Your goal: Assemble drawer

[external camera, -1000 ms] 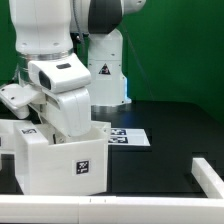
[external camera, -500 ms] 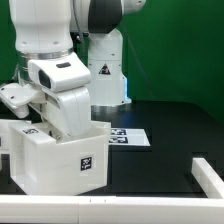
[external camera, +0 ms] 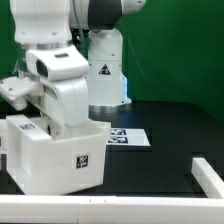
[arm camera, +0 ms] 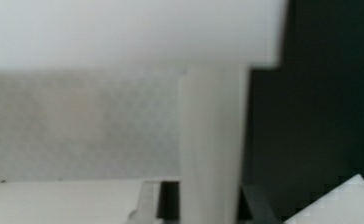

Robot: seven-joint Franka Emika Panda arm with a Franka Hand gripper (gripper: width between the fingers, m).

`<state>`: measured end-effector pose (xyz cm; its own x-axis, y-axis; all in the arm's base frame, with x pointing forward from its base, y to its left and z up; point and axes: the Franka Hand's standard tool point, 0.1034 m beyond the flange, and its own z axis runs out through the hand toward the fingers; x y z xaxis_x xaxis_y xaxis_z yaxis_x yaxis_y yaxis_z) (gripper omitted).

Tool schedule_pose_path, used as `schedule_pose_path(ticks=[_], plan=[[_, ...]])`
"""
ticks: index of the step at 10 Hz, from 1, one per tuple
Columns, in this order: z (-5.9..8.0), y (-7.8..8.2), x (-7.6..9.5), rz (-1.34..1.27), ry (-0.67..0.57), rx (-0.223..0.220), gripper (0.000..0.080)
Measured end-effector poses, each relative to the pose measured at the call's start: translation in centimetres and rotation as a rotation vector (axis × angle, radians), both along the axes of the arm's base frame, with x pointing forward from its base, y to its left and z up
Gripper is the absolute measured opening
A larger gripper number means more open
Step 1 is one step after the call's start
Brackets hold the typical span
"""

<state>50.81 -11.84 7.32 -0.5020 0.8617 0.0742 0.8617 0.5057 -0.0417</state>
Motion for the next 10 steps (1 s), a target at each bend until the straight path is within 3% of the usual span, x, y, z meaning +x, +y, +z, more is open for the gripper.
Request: schedule_pose_path(ticks=[1,3,4,7,8,9,10], plan=[[0.9,0.7,0.5,-0.036,-0.048,-0.011,0.0032],[2.5,4.2,1.8,-0.135,-0.16,-0.015,0.0032],[2.2,6.0,1.7,-0.172,-0.209,-0.017,0.0032],[2.8,8.9,1.9,-0.204,-0.276,-0.096,0.0032],[5.6,10.4,2.7,-0.219,-0.38,-0.106,0.0032],[7.5,12.2,2.5,-0.239,-0.479,-0.089,0.0032],[8.0,11.7,2.3,-0.207,-0.487,-0.131,0.0032]])
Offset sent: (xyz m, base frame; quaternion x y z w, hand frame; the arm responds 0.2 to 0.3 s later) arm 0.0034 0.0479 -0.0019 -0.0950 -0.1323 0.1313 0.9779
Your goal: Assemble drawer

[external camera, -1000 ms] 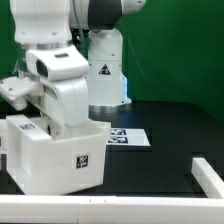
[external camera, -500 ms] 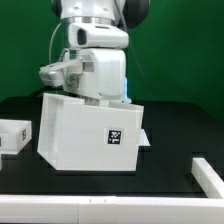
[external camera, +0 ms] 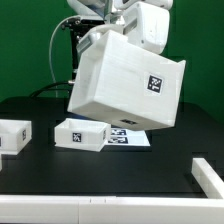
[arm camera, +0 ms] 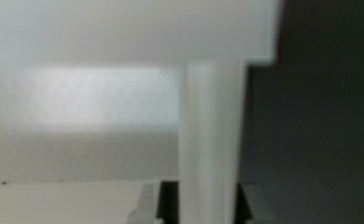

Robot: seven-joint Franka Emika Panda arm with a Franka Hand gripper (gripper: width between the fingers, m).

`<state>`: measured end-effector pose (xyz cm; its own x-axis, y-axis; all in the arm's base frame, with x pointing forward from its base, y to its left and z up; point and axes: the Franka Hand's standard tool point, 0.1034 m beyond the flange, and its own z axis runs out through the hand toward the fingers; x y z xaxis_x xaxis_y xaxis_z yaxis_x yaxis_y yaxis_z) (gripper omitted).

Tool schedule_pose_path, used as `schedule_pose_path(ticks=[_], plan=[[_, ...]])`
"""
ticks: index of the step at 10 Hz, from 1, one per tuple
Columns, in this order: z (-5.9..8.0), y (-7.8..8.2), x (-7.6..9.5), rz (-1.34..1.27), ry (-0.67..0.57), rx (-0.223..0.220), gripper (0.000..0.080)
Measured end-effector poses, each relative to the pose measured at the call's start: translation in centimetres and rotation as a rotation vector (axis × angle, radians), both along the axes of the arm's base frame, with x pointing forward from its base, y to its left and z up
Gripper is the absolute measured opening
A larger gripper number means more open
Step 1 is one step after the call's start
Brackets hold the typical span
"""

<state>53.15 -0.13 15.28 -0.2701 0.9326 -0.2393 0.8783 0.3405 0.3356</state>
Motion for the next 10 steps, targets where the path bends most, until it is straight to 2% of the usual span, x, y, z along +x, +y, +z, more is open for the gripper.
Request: schedule_pose_path(ticks=[1,2,4,5,6,7,8,9,10], plan=[[0.8,-0.2,0.0,-0.011,0.01,-0.048,0.0032],[1.8,0.1,0.1,-0.004,0.001,-0.065,0.0032],[1.7,-0.2,0.1,-0.015,0.004,-0.059,0.0032],[3.4,-0.7,0.8,-0.062,-0.033,-0.061,0.0032],[5.8,-1.2,1.3,-0.157,-0.079,-0.055,0.0032],[8.0,-0.9,1.4,-0.269,-0.12,-0.049,0.0032],[8.9,-0.3,1.6,-0.336,-0.133,-0.03,0.0032],[8.5,-0.2,1.9,-0.359,-0.129,-0.018,0.0032],[8.0,-0.3,1.7,-0.344,-0.116,-0.027,0.0032]])
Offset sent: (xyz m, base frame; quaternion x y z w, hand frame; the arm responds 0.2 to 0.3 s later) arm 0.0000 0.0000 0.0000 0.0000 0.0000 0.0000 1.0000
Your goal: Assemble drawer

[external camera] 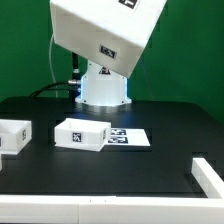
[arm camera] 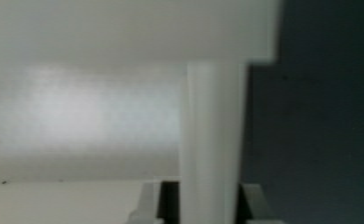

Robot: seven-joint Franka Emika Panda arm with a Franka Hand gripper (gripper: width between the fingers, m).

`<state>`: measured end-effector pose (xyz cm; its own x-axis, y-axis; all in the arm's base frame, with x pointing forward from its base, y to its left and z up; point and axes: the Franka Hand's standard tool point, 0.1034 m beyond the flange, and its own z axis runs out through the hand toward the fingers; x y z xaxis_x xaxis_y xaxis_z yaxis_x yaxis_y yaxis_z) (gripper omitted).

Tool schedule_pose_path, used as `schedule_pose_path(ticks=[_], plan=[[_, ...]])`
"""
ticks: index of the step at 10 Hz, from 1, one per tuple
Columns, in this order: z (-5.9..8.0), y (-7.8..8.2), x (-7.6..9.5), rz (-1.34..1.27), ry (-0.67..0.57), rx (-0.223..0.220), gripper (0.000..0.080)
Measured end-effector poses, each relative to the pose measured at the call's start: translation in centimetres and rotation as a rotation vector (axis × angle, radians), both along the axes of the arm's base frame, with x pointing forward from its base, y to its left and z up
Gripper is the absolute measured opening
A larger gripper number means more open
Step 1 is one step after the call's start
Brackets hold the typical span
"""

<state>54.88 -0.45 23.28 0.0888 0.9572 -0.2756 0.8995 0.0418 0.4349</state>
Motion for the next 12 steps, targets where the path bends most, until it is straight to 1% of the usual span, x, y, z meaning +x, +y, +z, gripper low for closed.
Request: schedule_pose_path(ticks=[3,5,6,7,8,9,12], plan=[[-0.3,0.0,-0.1,-0.003,0.006,0.002,0.0032],[-1.5,-0.3,0.2,-0.208,-0.082,0.071,0.0032],[-2.0,0.1,0.4,-0.401,-0.135,0.111,0.0032],[-2.5,0.8,1.1,-0.508,-0.127,0.096,0.0032],[-2.5,1.0,2.0,-0.553,-0.116,0.125,0.0032],[-2.7,1.1,1.9,-0.546,-0.114,0.134,0.0032],[-3.0,1.3,1.7,-0.549,-0.106,0.137,0.0032]])
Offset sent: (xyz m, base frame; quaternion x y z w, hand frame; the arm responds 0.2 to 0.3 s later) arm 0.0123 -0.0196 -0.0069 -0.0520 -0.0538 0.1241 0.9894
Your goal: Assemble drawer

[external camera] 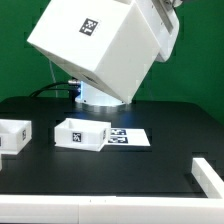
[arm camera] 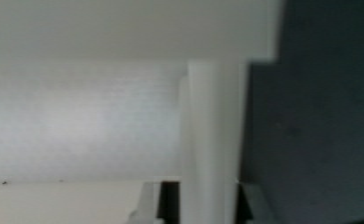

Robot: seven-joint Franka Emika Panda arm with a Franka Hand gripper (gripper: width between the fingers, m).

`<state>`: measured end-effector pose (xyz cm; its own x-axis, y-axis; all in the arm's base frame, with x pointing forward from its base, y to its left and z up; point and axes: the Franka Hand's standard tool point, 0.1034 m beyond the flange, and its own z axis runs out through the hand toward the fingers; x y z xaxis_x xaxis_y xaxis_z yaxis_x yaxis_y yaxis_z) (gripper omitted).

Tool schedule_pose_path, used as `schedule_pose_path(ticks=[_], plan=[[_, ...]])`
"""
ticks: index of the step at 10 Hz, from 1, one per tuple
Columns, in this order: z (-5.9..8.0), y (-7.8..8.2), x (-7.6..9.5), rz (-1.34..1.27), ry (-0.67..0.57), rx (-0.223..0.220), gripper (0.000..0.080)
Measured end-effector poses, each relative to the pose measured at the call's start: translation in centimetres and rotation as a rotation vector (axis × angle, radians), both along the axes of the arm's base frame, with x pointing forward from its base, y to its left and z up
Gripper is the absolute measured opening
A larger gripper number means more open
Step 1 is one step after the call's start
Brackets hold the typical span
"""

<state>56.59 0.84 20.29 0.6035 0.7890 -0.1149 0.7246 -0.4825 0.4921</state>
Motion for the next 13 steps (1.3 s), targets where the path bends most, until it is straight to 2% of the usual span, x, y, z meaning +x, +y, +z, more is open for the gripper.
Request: schedule_pose_path(ticks=[1,2,3,4,7,8,9,10,11,12,13], plan=[[-0.3,-0.1,-0.1,-0.055,-0.007,0.018,0.0032],[-1.2,-0.3,-0.6,-0.201,-0.009,0.033,0.0032],[-2.3,0.3,-0.9,-0.317,0.012,0.024,0.0032],[-3.2,1.4,-1.2,-0.461,0.058,0.072,0.0032],[-4.0,2.4,-2.2,-0.494,0.168,0.013,0.0032],[-4.2,2.3,-2.6,-0.533,0.223,-0.03,0.0032],[-4.6,2.7,-2.9,-0.604,0.283,-0.053,0.0032],[-5.1,3.1,-2.9,-0.745,0.355,-0.022,0.0032],[-5.4,3.4,-2.9,-0.867,0.456,-0.022,0.0032],[-6.1,4.1,-2.5,-0.985,0.57,0.018,0.0032],[-6.8,4.0,-1.6,-1.049,0.624,0.059,0.0032]])
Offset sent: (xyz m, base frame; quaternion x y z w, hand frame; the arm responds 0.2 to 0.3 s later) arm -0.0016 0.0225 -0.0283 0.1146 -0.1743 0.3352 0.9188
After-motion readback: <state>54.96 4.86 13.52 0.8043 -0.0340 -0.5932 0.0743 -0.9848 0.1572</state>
